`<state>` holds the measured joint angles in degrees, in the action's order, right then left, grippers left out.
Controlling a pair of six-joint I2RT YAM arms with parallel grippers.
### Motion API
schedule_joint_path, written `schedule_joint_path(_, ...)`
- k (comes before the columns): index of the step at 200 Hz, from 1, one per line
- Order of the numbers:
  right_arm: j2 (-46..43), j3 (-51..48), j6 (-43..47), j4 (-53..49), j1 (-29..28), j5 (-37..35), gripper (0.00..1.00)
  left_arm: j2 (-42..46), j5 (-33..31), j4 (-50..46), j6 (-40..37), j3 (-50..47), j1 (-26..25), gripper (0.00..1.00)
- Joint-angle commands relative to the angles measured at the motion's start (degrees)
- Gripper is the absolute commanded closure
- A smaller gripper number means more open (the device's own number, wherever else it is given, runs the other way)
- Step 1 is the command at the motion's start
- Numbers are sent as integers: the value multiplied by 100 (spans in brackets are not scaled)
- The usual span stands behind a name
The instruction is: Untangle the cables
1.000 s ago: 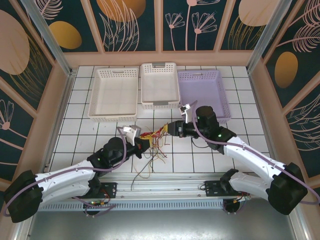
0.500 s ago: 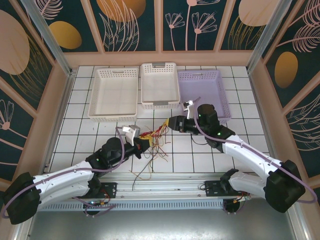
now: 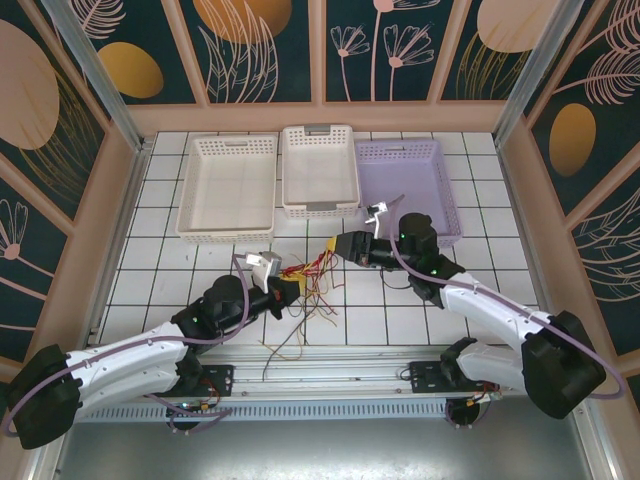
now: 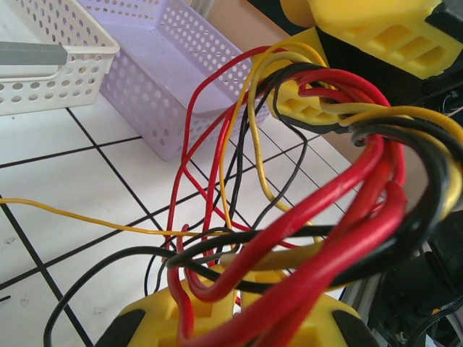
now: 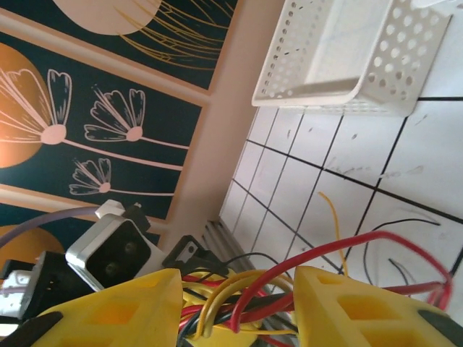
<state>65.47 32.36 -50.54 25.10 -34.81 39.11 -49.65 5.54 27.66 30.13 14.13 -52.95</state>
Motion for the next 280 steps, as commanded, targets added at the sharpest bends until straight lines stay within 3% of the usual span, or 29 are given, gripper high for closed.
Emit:
schedule_joint_path(1,79,15,-237,417,16,238,55,67,105,293,-78,-60,-22,100)
schedule_joint_path(44,377,-10,-396,672,-17,461,59,69,122,266,-136,-41,-17,100)
schedule_joint_path(78,379,31,-331,599,-24,334,82,67,173,284,-141,-60,-21,100)
schedule_joint_path(101,261,200,-63,37,-22,31,100,95,169,221,-139,-60,-18,100)
schedule_joint_path(161,-501,517,793,-2105,310,-1550,100,566,-52,-803,-210,-85,-19,100)
schedule_joint_path(166,-582,510,808,-2172,527,-1616,100,604,-59,-863,-189,-99,-20,100)
schedule_joint_path(231,-1059,954,1305,-3164,1464,-1831,100,519,-151,-1126,-142,44,-14,100)
schedule_joint_path(280,-1291,938,1477,-3514,2128,-1640,100,1287,-1303,-2000,266,311,-14,100)
